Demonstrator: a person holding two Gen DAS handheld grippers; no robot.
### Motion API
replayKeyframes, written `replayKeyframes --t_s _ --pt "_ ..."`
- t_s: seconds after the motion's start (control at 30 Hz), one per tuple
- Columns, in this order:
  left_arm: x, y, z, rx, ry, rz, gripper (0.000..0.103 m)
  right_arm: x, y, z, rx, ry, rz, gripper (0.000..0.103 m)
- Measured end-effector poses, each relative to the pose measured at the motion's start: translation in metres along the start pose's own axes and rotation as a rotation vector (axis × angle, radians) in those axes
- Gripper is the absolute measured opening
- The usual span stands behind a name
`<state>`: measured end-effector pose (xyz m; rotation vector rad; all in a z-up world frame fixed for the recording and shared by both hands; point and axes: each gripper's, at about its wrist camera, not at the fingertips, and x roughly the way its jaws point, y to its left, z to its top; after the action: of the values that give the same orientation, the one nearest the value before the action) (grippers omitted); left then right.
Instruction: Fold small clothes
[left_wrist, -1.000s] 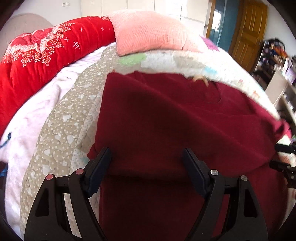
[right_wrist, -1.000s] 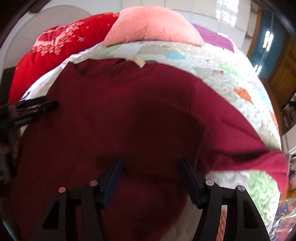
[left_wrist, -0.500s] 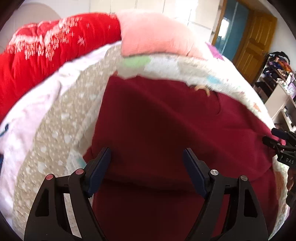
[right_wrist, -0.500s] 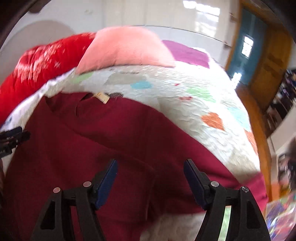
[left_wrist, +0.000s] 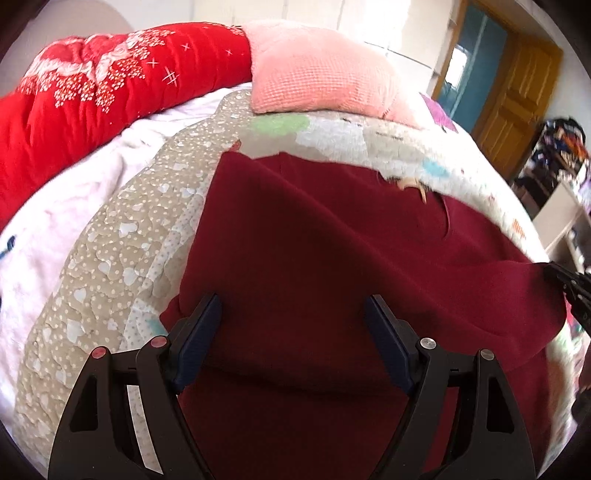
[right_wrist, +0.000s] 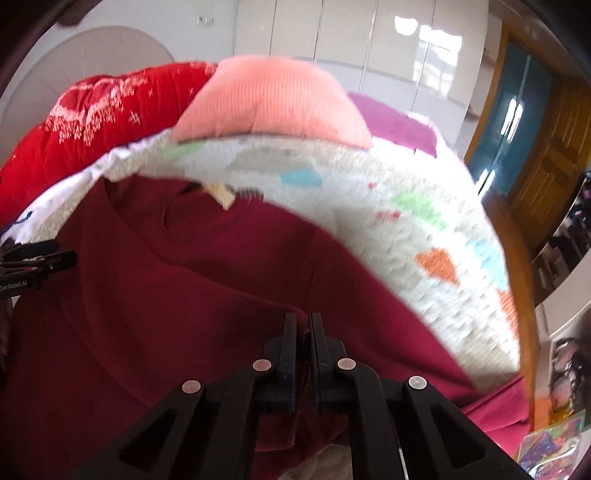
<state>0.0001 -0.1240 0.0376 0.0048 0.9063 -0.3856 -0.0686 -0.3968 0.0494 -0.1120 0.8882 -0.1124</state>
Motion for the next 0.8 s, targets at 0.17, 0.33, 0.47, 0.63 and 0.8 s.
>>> replayKeyframes --t_s 0.17,0.33,0.47,0.63,0.8 --pt "0.006 -0.004 -0.001 -0.012 0.002 0.005 0.080 -0.002 -0.006 0.013 0.000 -0.035 -0.123 0.005" --pt "0.014 -0.015 -0.008 0.063 0.012 0.076 0.080 0.033 -0.019 0.003 0.058 0.052 -0.169 0.005" --pt "0.006 -0.013 -0.006 0.054 0.001 0.067 0.080 0.039 -0.032 -0.008 0.140 0.075 -0.176 0.021" --pt "0.000 -0.012 -0.001 0.035 -0.034 0.085 0.080 0.000 -0.019 -0.005 0.132 0.003 -0.119 0.037" --pt "0.012 -0.010 -0.001 0.020 0.002 0.097 0.080 -0.010 0.010 -0.007 0.095 -0.001 -0.004 0.037"
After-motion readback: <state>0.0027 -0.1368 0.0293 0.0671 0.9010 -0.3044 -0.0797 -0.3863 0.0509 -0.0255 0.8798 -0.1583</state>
